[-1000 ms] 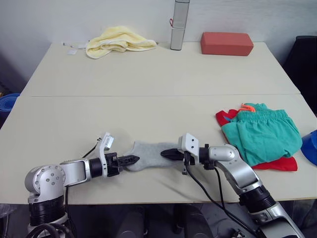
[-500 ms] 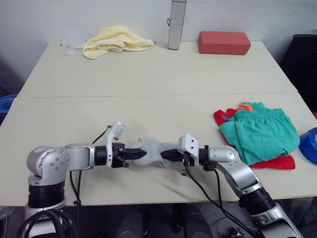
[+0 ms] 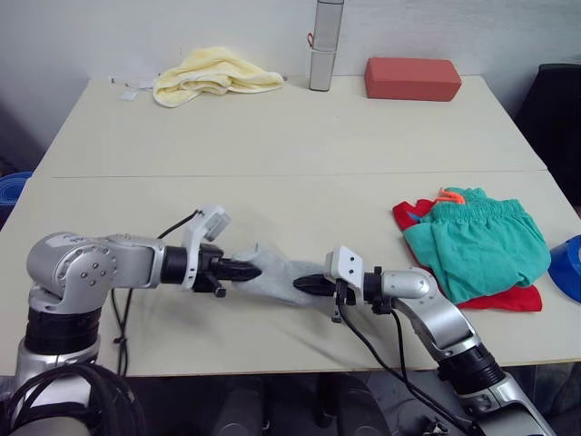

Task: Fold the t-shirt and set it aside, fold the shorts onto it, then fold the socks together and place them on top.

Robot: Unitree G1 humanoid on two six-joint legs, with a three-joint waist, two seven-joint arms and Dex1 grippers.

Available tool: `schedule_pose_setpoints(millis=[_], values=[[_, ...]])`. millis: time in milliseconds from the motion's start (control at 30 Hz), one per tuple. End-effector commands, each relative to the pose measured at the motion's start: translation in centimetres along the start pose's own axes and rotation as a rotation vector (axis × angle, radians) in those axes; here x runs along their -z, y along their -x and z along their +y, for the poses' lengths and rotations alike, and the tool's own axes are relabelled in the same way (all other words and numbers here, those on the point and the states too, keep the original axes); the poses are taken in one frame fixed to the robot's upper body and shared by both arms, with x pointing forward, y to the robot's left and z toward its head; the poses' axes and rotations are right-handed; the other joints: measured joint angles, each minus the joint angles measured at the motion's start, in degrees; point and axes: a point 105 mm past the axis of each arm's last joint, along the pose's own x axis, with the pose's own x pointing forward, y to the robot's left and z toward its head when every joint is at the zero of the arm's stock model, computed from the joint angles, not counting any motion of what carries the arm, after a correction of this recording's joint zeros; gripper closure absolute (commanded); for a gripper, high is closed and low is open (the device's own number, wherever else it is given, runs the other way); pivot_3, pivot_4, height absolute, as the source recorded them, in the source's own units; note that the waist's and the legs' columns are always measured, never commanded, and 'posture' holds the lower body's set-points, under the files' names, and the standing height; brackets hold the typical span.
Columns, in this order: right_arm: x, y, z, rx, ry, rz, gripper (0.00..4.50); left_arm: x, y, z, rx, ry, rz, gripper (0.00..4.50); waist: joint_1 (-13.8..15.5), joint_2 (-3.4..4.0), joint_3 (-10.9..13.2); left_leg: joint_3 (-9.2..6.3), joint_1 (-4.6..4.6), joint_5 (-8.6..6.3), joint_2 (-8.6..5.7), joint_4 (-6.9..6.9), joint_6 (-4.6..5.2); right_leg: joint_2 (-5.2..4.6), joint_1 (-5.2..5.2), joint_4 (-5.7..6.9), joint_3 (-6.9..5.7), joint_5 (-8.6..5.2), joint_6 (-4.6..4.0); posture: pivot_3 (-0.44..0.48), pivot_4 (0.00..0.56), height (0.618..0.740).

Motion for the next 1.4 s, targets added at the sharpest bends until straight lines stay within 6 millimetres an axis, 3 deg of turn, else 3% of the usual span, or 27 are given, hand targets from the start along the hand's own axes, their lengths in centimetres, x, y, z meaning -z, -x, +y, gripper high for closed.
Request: schedule_pose_setpoints(millis=[33,533,800,900,1167,1400], values=[[0.3,-0.3,0.5,-0.012,-0.001,0.015,4.50,-0.5,-0.7,-1.4,0.057,-0.064,0.022,4.48,-0.20,0.00,0.00,0.00,0.00,0.01,0.00,-0.01,-0.02,0.02,0.00,0.00,0.00,0.00,0.00,0.000,0.150,0.740],[0.1,-0.1,0.5,-0.001,-0.005,0.014,4.50,-1.5,-5.3,-2.5,0.159,-0.133,0.038,4.48,-0.56,-0.02,0.01,0.00,-0.01,0.10,0.02,0.01,-0.03,0.07,0.01,0.00,0.00,-0.01,0.00,0.000,0.150,0.740],[-0.6,0.6,0.1,0.026,-0.002,-0.001,4.50,-1.0,-4.9,-2.4,0.168,-0.212,0.031,2.14,-0.54,-0.02,0.01,-0.01,-0.01,0.11,0.03,0.01,-0.03,0.06,0.01,0.00,0.01,-0.01,0.00,0.000,0.150,0.740],[-1.2,1.5,-0.1,0.035,-0.004,-0.010,4.50,-1.4,-4.9,-2.7,0.206,-0.284,-0.034,1.25,-0.43,-0.02,0.01,-0.01,-0.01,0.11,0.02,0.01,-0.02,0.05,0.01,-0.02,0.00,-0.01,0.00,0.000,0.150,0.740],[-1.4,5.8,0.8,0.031,-0.080,0.015,4.50,-1.5,-5.5,-3.4,0.315,-0.386,-0.131,1.25,0.62,-0.02,0.05,0.01,-0.06,0.12,0.04,0.04,0.02,0.05,0.01,-0.27,-0.02,-0.01,0.00,0.000,0.150,0.740],[0.7,10.6,0.7,0.180,-0.171,0.102,4.50,-0.9,-7.1,-3.3,0.343,-0.467,-0.143,1.25,1.15,-0.03,0.05,0.04,-0.08,0.11,0.03,0.06,0.13,0.01,0.02,-0.28,-0.02,0.00,0.01,0.000,0.150,0.740]])
